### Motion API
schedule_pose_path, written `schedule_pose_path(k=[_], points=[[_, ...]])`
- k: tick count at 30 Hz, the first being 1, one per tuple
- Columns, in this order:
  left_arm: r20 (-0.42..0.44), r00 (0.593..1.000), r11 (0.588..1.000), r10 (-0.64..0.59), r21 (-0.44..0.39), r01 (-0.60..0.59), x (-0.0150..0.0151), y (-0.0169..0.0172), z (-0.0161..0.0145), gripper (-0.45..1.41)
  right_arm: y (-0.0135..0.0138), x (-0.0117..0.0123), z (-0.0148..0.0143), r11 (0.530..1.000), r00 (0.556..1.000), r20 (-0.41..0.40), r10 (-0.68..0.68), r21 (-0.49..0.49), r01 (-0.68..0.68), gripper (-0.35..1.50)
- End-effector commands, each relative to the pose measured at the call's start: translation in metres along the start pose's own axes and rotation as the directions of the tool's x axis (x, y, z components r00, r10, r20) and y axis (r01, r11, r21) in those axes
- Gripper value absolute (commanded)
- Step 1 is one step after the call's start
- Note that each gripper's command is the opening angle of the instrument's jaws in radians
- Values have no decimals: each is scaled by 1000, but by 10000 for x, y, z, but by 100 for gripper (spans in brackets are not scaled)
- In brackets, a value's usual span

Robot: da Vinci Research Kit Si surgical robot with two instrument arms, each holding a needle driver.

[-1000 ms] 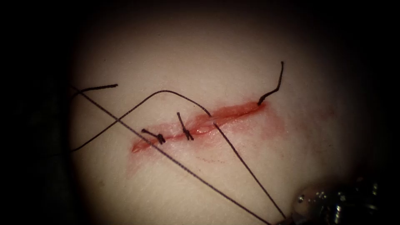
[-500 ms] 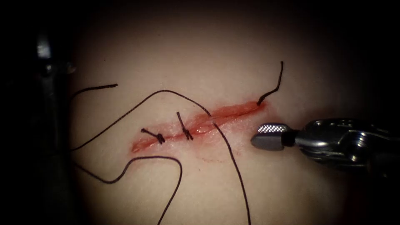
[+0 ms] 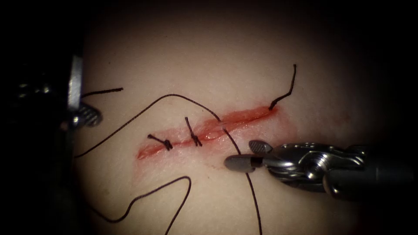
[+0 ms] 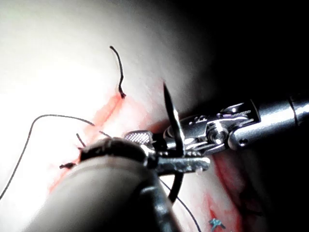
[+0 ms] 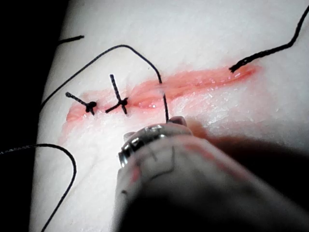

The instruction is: Wound Closure

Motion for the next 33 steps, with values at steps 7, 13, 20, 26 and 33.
schedule_pose_path(k=[7, 13, 20, 26, 33], points=[[7, 1000, 1000, 3, -3, -3, -2, -5, 4, -45, 1, 2, 15, 1000, 1000, 0, 16, 1, -16, -35], [15, 1000, 1000, 7, -6, -7, -1, -1, 6, -45, 9, 9, -3, 1000, 1000, 11, 23, 11, -24, -35], [9, 1000, 1000, 24, -4, -24, 3, 7, 1, -45, 47, 0, -59, 999, 994, 110, -7, -40, 11, -35], [-14, 999, 999, 47, 10, -46, 12, 16, -12, -45, 114, 0, -97, 987, 983, 183, -4, -155, 33, -35], [-22, 998, 998, 51, 28, -50, 15, 17, -20, -45, 191, 1, -124, 952, 976, 215, -12, -295, 77, -35]])
